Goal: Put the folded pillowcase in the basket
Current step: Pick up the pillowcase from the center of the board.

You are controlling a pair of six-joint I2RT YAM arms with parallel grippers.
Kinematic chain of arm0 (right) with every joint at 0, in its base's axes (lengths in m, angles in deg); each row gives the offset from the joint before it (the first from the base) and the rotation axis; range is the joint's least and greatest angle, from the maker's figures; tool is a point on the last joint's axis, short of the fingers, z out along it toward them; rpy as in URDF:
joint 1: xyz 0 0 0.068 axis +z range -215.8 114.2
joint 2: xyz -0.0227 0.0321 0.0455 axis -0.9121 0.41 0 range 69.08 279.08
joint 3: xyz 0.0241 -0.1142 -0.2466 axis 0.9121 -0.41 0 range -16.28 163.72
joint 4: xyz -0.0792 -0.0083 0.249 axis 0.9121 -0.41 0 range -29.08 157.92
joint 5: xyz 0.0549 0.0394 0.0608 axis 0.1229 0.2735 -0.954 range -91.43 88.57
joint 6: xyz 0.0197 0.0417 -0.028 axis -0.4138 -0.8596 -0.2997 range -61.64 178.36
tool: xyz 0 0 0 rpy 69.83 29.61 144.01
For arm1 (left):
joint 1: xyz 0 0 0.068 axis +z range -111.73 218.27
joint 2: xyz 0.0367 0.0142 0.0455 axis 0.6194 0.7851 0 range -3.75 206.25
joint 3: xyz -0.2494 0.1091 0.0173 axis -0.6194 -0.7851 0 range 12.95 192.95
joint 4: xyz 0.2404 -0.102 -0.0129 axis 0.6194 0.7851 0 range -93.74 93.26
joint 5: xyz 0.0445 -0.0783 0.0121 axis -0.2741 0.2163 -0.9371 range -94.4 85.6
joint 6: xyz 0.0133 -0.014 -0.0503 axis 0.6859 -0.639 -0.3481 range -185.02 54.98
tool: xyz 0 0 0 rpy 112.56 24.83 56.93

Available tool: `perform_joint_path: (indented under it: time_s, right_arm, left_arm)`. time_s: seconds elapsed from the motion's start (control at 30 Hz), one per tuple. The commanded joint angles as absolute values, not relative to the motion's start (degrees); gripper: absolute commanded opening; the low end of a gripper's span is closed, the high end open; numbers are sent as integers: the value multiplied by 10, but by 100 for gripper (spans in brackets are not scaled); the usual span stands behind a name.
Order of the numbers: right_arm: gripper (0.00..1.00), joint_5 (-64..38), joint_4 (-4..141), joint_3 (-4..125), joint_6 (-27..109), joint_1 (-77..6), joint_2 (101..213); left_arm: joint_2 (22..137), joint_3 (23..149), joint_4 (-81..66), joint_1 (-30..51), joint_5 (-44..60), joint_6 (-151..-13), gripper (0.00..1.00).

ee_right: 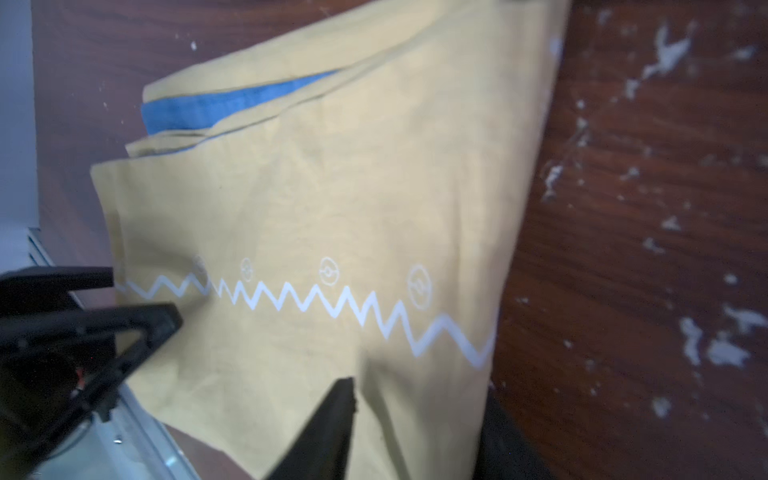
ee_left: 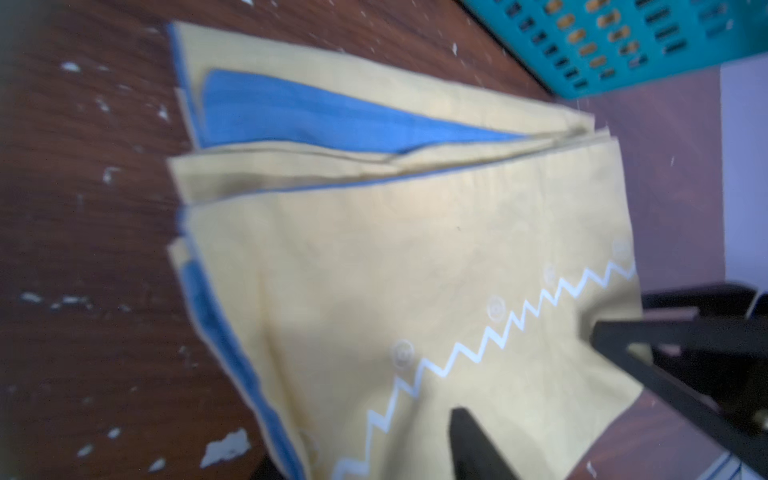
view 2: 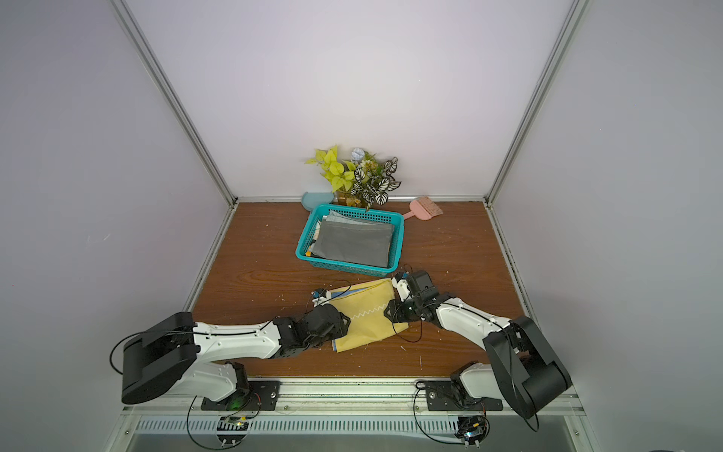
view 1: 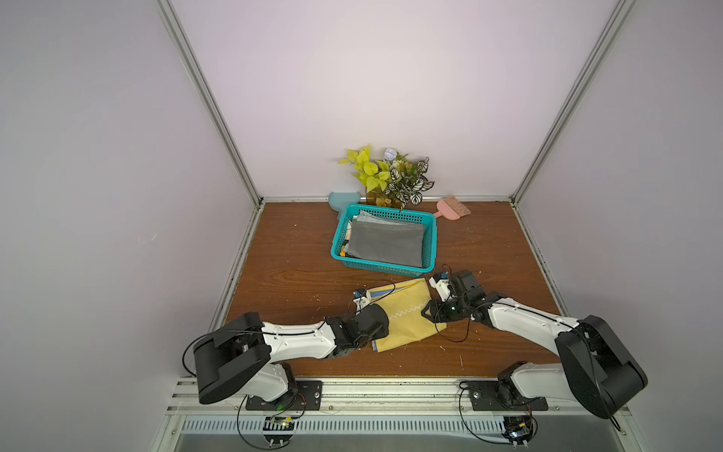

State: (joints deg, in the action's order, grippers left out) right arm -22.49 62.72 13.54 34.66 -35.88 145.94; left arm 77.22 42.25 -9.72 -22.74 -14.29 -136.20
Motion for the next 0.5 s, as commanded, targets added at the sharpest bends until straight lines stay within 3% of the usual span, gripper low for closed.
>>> perform_joint_path:
  time_s: [0.0,0.03,0.2,0.47]
  right_arm:
    - [8,-222,621,121,335,-346,1457]
    - [0,-221,616,120,335,-344,1455]
    - [0,-213,568,126,327,-325,1404]
    - [0,-213,451,231,294,-302,1264]
  left_arm:
    - [784,413,-51,-223,-120,-1363,8]
    - [781,413,-46,-224,-122,-1363,0]
    - [761,439,-5,-237,-132,-1347,0]
    - [756,611,152,-292,-158,-1289,0]
